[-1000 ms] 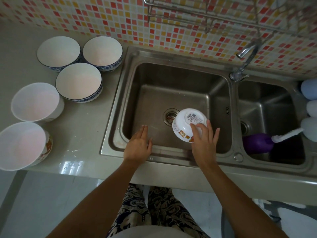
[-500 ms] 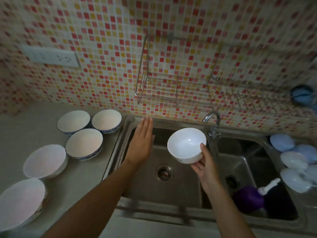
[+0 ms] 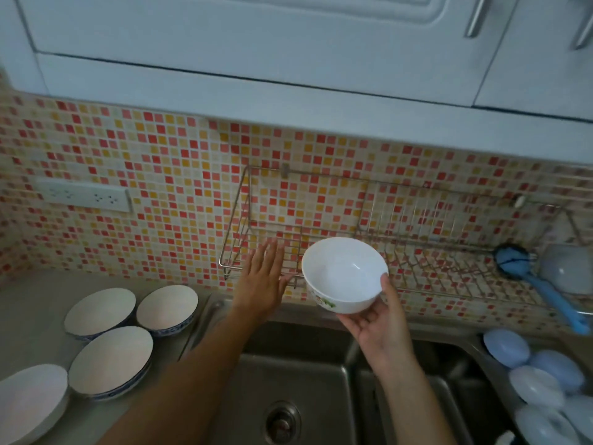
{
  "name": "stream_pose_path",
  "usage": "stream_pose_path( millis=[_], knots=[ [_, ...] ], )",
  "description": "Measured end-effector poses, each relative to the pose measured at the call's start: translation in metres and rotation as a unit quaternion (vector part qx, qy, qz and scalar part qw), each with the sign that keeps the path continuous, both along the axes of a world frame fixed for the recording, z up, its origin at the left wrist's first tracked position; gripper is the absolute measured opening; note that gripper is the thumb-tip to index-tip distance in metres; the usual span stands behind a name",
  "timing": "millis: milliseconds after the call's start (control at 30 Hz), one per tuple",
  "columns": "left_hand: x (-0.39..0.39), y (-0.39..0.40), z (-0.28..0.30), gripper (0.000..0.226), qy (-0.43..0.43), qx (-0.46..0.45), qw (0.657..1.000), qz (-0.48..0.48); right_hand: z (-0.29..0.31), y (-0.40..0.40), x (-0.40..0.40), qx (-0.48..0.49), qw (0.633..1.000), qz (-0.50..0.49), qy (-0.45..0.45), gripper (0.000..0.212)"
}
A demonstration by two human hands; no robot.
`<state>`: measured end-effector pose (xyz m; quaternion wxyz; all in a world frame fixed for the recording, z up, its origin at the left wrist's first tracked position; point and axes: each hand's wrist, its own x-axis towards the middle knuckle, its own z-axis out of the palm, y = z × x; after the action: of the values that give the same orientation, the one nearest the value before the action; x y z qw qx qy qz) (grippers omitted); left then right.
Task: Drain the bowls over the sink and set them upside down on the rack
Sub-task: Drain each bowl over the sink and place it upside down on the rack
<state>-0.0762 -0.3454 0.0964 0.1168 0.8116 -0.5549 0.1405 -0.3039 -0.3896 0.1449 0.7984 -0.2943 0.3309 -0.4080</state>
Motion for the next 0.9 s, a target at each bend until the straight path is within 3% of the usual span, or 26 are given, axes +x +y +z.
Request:
stream_pose_path(
  millis=[100,200,333,433,600,733,800,900],
  knots=[
    [0.002,0.001,-0.002,0.068,0.014,-0.007,1.0,-0.014,0.017,-0.018,0.009,-0.046,0.998,-0.029,0.011,0.057],
    [0.001,0.003,0.0,0.068,0.02,-0.017,1.0,-0.015,0.024,-0.035,0.024,-0.165,0.981,-0.062,0.08,0.044],
    [0.0,0.005,0.002,0.071,0.014,-0.011,1.0,-0.02,0.022,-0.063,0.05,-0.349,0.899,-0.097,0.248,0.062],
    [-0.002,0.005,0.003,0.073,0.023,-0.016,0.999,-0.025,0.014,-0.085,0.066,-0.429,0.826,-0.101,0.351,0.078],
    [-0.003,0.005,0.005,0.072,0.022,-0.005,1.0,-0.013,-0.004,-0.109,0.078,-0.511,0.745,-0.06,0.424,0.093],
    [-0.004,0.005,0.006,0.069,0.016,0.001,1.0,-0.004,-0.014,-0.116,0.083,-0.576,0.653,0.0,0.491,0.097],
    [-0.004,0.004,0.005,0.069,0.018,0.004,1.0,-0.001,-0.015,-0.116,0.084,-0.587,0.633,0.022,0.504,0.097],
    [-0.004,0.003,0.004,0.069,0.026,0.007,1.0,-0.002,-0.013,-0.117,0.083,-0.582,0.637,0.04,0.505,0.091]
  ],
)
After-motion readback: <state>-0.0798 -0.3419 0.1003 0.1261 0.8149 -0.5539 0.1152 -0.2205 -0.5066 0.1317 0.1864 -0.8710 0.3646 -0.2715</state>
